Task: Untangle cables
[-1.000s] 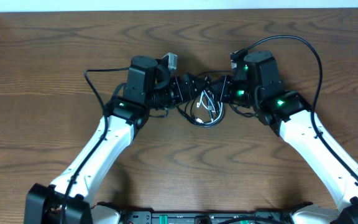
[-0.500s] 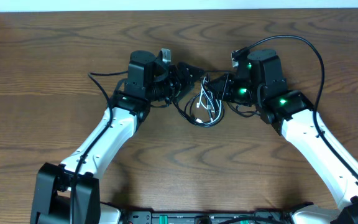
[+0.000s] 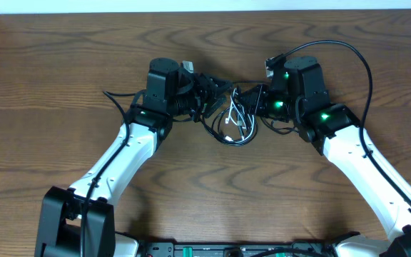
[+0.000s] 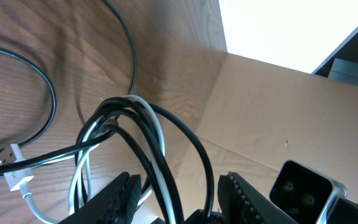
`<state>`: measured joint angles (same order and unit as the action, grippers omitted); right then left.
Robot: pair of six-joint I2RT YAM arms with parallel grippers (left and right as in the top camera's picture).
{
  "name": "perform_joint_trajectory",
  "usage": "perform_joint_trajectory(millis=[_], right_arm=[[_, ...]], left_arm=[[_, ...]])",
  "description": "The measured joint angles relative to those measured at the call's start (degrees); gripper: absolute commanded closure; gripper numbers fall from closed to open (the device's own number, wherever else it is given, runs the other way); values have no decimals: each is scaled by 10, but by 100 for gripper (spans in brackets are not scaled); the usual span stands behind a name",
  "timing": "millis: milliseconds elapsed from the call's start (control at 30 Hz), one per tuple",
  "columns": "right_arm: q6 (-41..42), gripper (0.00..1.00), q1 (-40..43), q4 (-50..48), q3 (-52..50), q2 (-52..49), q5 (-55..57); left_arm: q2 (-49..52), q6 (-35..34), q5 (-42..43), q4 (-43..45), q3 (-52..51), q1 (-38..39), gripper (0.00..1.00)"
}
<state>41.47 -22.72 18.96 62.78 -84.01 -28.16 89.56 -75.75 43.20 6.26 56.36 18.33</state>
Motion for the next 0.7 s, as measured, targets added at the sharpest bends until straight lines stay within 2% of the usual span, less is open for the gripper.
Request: perform_joint_trajectory(millis=[267, 700], right_arm=[[0, 99, 0, -2, 0, 0, -2], [2, 99, 0, -8, 0, 0, -2]], left_arm=[[0, -20, 0, -47, 0, 0, 59], [0, -25, -4, -31, 0, 14, 59]])
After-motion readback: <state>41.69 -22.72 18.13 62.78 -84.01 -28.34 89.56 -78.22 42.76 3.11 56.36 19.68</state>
